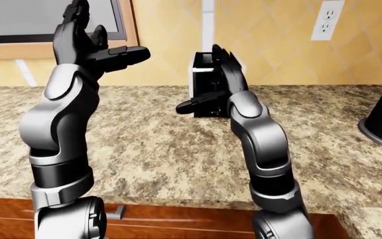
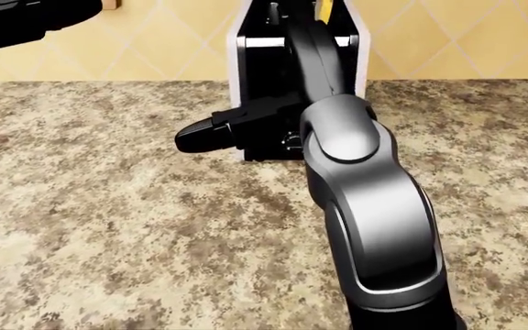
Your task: Push down the lever of the toaster to turn it on.
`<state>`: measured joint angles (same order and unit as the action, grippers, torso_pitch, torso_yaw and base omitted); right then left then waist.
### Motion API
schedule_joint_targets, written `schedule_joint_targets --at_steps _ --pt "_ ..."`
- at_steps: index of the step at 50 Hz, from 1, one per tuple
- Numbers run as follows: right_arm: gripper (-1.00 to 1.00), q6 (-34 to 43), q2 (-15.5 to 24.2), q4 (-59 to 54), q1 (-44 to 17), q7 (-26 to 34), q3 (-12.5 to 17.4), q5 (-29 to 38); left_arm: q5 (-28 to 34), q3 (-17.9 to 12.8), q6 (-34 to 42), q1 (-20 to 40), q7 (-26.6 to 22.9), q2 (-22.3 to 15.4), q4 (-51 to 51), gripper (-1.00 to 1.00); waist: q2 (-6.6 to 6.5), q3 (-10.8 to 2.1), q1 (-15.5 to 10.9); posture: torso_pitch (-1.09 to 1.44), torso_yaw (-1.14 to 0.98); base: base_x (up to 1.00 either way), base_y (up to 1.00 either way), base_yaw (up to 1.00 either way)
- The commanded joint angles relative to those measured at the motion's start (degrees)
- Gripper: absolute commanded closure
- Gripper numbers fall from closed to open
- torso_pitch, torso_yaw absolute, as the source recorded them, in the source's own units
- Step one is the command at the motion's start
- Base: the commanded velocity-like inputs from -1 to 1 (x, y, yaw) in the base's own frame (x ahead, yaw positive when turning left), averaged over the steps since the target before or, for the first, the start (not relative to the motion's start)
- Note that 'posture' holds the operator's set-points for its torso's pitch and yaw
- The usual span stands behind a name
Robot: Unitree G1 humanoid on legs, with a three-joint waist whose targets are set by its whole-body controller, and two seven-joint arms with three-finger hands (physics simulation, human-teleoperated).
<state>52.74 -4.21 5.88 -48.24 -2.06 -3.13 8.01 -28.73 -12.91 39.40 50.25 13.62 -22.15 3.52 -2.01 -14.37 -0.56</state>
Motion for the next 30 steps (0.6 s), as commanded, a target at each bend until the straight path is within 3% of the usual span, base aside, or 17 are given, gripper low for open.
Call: schedule_joint_targets --at_steps 1,30 --pt "-1.00 -2.3 0.3 1.2 -2.2 -0.5 0.4 0.1 0.0 -0.4 -1.5 1.9 -0.2 -0.6 1.4 -1.00 -0.29 -0.82 0.0 -0.36 0.00 0.00 0.00 0.00" --pt "-1.00 -12.0 2.2 -11.6 -2.5 -2.6 2.2 -2.6 -0.2 -0.3 -1.3 2.0 0.0 -0.5 1.7 -1.00 -0.15 -1.01 0.0 -0.36 0.00 0.00 0.00 0.00"
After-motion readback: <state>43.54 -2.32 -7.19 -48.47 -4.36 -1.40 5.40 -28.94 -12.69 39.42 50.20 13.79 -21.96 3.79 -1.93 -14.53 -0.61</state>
